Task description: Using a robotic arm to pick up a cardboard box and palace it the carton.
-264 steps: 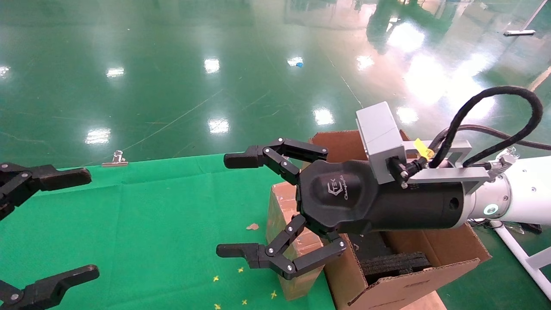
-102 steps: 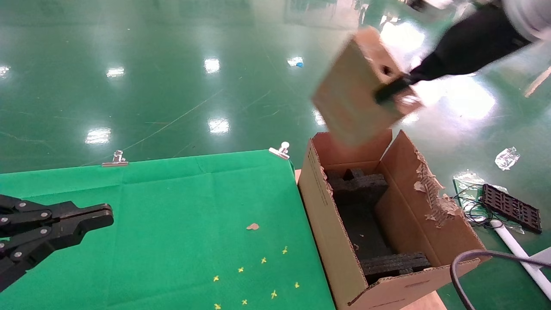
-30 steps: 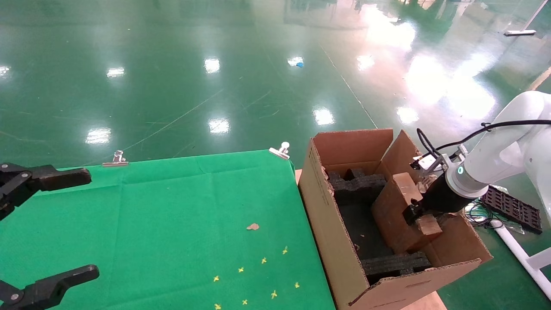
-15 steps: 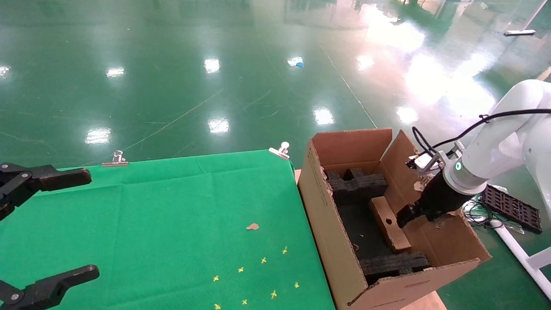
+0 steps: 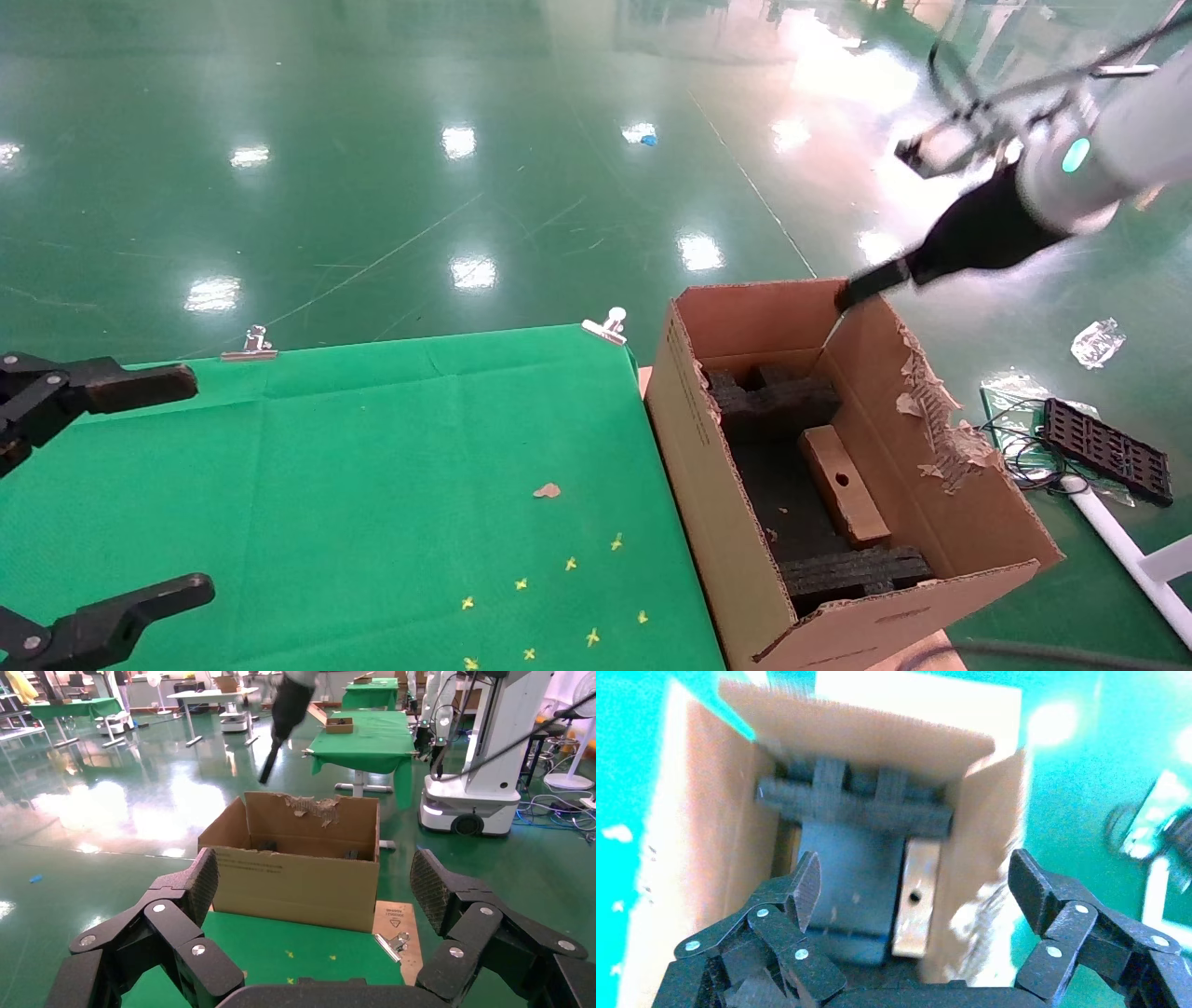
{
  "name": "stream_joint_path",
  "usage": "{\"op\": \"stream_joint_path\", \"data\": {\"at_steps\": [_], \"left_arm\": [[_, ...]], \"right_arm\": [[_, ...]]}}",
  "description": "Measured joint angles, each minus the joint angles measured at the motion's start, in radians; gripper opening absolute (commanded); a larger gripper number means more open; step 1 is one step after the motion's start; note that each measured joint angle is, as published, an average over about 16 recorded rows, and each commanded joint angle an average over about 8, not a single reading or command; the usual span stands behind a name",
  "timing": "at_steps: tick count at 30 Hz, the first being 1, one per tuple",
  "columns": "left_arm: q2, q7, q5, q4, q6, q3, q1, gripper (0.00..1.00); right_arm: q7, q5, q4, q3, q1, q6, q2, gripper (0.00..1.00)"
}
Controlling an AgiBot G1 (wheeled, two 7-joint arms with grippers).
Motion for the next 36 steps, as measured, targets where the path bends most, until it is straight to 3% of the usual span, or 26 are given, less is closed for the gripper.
{"op": "stream_joint_path", "data": {"at_steps": [7, 14, 36], "left_arm": [[0.0, 0.0, 0.0, 0.0, 0.0, 0.0, 0.0, 1.0], [0.0, 0.0, 0.0, 0.001, 0.0, 0.001, 0.0, 1.0], [0.0, 0.001, -0.001, 0.001, 0.0, 0.002, -0.001, 1.0]], "right_arm": [[-0.057, 0.025, 0.019, 0.021, 0.065, 0.011, 0.014, 1.0], [-0.095, 0.057, 0.071, 0.084, 0.033, 0.013, 0.034, 1.0], [-0.288, 0.237, 0.476, 0.555, -0.351, -0.06, 0.144, 1.0]]}}
